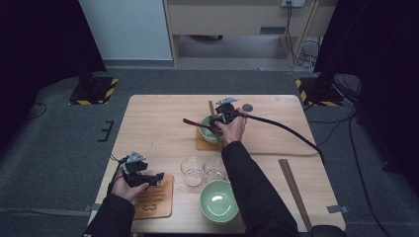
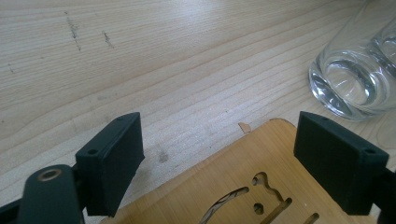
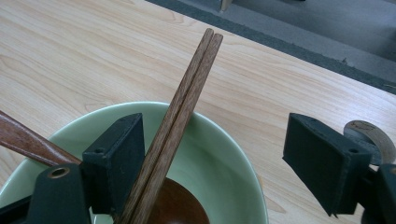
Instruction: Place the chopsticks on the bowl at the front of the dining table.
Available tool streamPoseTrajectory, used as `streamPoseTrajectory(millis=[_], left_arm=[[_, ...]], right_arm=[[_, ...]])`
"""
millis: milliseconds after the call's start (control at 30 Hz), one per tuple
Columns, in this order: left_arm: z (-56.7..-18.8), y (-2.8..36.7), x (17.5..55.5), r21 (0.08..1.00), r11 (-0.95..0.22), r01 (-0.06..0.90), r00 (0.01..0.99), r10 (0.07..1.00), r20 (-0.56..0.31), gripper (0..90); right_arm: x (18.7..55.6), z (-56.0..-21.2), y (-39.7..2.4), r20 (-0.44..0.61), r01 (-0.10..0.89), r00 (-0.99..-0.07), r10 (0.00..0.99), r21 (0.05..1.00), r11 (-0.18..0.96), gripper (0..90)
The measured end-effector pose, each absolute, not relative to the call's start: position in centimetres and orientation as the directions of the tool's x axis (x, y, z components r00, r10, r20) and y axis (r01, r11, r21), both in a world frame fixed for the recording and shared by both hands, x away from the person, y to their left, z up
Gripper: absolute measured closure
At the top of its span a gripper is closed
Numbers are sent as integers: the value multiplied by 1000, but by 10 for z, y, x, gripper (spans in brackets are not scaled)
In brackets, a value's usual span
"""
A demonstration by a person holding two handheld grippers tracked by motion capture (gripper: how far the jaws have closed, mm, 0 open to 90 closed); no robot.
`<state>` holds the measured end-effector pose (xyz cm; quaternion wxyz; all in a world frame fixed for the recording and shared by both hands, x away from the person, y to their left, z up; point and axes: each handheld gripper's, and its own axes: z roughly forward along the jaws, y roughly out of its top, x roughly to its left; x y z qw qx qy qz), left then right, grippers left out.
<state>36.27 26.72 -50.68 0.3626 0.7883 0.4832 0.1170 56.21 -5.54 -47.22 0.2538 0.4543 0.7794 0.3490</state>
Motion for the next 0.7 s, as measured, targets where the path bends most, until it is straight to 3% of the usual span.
streamPoseTrajectory(millis=[700], left_arm=[[-507,266,362,685,-273,676,507,846,-163,153]], right_arm=[[543,-447,-68,-44,493,-506,861,805,330,212]])
